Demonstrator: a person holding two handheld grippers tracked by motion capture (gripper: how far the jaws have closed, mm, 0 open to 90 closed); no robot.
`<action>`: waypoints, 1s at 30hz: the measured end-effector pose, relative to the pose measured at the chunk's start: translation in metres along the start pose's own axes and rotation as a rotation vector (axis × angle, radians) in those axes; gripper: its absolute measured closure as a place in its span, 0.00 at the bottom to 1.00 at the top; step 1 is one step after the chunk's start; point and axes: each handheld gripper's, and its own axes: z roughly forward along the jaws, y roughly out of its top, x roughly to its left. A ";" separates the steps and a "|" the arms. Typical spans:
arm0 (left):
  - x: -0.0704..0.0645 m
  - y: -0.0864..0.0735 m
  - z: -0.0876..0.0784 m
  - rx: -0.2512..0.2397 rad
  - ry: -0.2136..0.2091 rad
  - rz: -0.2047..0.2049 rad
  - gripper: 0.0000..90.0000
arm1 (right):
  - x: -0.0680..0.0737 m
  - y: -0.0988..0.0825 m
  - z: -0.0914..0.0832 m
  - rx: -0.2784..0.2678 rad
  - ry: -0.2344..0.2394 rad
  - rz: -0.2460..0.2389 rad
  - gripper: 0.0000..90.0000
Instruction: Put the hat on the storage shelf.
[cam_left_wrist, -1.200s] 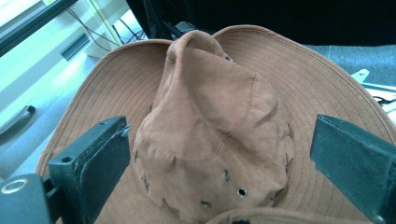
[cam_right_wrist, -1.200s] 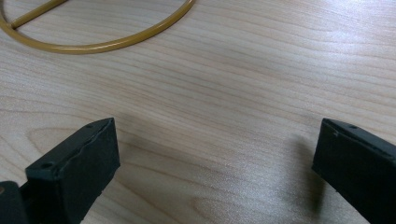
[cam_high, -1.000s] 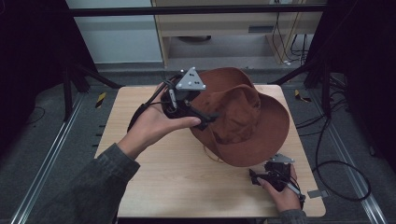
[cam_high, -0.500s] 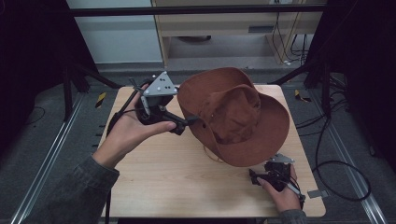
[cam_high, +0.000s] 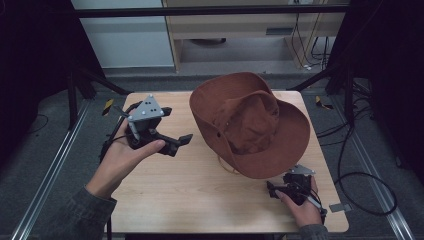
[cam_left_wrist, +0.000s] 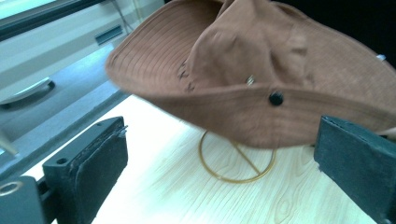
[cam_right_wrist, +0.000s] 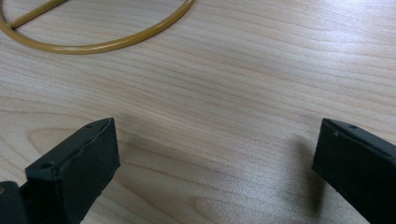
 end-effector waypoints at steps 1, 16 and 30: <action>0.001 -0.004 -0.001 -0.001 0.005 0.000 0.03 | 0.000 0.000 0.000 0.000 0.000 0.001 0.01; 0.015 -0.065 0.001 0.046 0.045 -0.076 0.05 | -0.002 0.000 0.000 -0.005 -0.008 -0.023 0.01; 0.024 -0.110 0.022 0.117 0.059 -0.100 0.05 | -0.002 0.000 0.000 -0.003 -0.007 -0.024 0.01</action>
